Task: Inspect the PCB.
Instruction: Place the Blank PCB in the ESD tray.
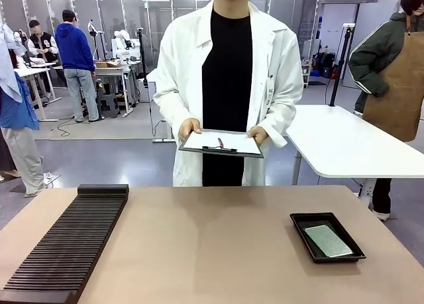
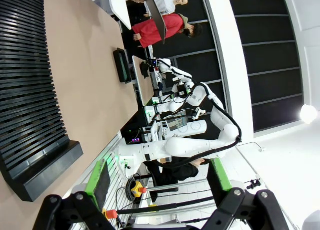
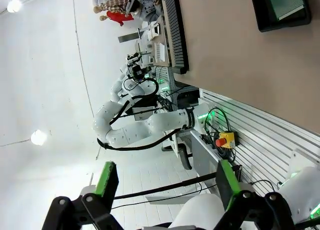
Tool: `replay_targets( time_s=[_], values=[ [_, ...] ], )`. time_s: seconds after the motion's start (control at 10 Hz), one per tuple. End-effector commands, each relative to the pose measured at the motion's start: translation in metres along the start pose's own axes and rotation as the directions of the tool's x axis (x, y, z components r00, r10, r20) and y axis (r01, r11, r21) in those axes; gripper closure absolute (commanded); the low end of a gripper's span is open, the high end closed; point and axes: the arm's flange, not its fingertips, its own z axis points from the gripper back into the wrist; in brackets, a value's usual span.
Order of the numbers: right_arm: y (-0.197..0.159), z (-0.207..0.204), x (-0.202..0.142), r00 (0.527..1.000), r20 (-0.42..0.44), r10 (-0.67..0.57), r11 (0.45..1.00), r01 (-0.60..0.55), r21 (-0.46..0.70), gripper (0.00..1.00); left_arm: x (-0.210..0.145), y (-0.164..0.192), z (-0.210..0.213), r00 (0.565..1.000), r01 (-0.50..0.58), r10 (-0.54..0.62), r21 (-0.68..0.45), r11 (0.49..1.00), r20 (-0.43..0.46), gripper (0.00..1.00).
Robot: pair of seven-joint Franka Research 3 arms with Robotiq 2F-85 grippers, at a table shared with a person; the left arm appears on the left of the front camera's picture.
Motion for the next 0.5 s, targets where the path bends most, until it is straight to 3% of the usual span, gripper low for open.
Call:
replay_targets(
  time_s=[0.0,0.4],
  values=[
    [0.0021,0.0002,-0.0004,1.000,0.010,0.007,1.000,-0.007,-0.010,0.00,0.0001,-0.0025,0.0010,1.000,0.003,-0.003,0.014,1.000,0.003,0.00],
    [0.0021,0.0002,-0.0004,1.000,0.010,0.007,1.000,-0.007,-0.010,0.00,0.0001,-0.0025,0.0010,1.000,0.003,-0.003,0.014,1.000,0.003,0.00]
  ],
)
